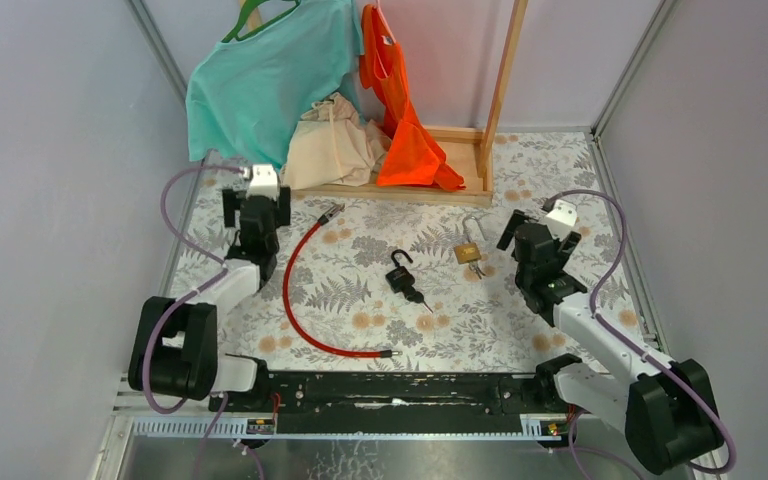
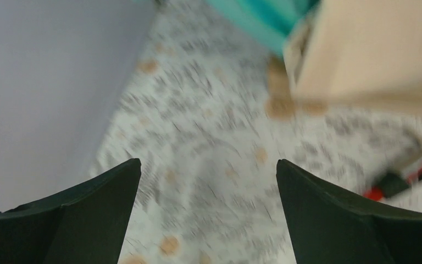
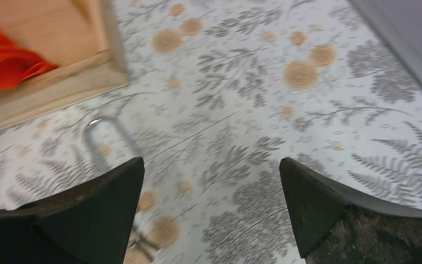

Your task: Unlock with the key

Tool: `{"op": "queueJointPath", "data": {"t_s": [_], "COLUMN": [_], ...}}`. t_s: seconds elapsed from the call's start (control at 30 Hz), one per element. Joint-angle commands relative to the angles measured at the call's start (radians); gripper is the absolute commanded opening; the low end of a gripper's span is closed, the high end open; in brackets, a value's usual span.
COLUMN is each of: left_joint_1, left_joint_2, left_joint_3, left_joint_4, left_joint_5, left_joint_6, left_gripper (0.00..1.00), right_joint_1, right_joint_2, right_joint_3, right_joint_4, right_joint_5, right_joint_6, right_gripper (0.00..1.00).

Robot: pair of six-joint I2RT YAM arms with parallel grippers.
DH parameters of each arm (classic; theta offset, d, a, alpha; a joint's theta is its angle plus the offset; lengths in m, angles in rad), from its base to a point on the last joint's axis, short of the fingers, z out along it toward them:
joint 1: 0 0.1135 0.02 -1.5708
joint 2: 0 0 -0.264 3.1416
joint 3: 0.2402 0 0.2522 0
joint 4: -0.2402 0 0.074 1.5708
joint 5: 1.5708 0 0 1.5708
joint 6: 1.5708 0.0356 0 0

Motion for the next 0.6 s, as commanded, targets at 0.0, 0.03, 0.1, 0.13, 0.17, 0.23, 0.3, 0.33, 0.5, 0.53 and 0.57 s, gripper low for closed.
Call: {"op": "queueJointPath", "data": {"t_s": [0.0, 0.03, 0.1, 0.13, 0.17, 0.23, 0.3, 0.33, 0.5, 0.53, 0.57], "left_joint_1": [0.006, 0.006, 0.006, 0.005, 0.006, 0.007, 0.008, 0.007, 0.007, 0.007, 0.007], "left_joint_2": [0.04, 0.046, 0.069, 0.086, 0.089, 0.091, 0.08, 0.077, 0.149, 0.16, 0.174], "left_joint_3": [-0.183, -0.213, -0.266, -0.288, -0.283, -0.292, -0.326, -0.359, -0.523, -0.542, -0.562], "left_joint_4": [0.185, 0.25, 0.351, 0.405, 0.401, 0.43, 0.484, 0.547, 0.924, 0.965, 1.024], "left_joint_5": [0.141, 0.156, 0.187, 0.193, 0.198, 0.215, 0.245, 0.257, 0.329, 0.345, 0.362], "left_joint_6": [-0.191, -0.19, -0.185, -0.185, -0.195, -0.201, -0.209, -0.211, -0.183, -0.178, -0.17], "left_gripper": [1.0, 1.0, 1.0, 1.0, 1.0, 1.0, 1.0, 1.0, 1.0, 1.0, 1.0], "right_joint_1": [-0.089, -0.117, -0.159, -0.174, -0.186, -0.205, -0.209, -0.211, -0.222, -0.224, -0.226], "right_joint_2": [0.055, 0.069, 0.097, 0.111, 0.127, 0.17, 0.222, 0.247, 0.329, 0.352, 0.378], "right_joint_3": [-0.013, -0.019, -0.047, -0.075, -0.097, -0.133, -0.163, -0.172, -0.23, -0.233, -0.241], "right_joint_4": [0.176, 0.193, 0.277, 0.347, 0.418, 0.53, 0.631, 0.675, 0.876, 0.919, 0.958], "right_joint_5": [0.13, 0.121, 0.101, 0.093, 0.081, 0.039, 0.009, 0.009, -0.037, -0.045, -0.06], "right_joint_6": [-0.043, -0.037, -0.053, -0.081, -0.107, -0.153, -0.214, -0.233, -0.319, -0.33, -0.347], "right_gripper": [0.99, 0.99, 0.99, 0.99, 0.99, 0.99, 0.99, 0.99, 0.99, 0.99, 0.99]}}
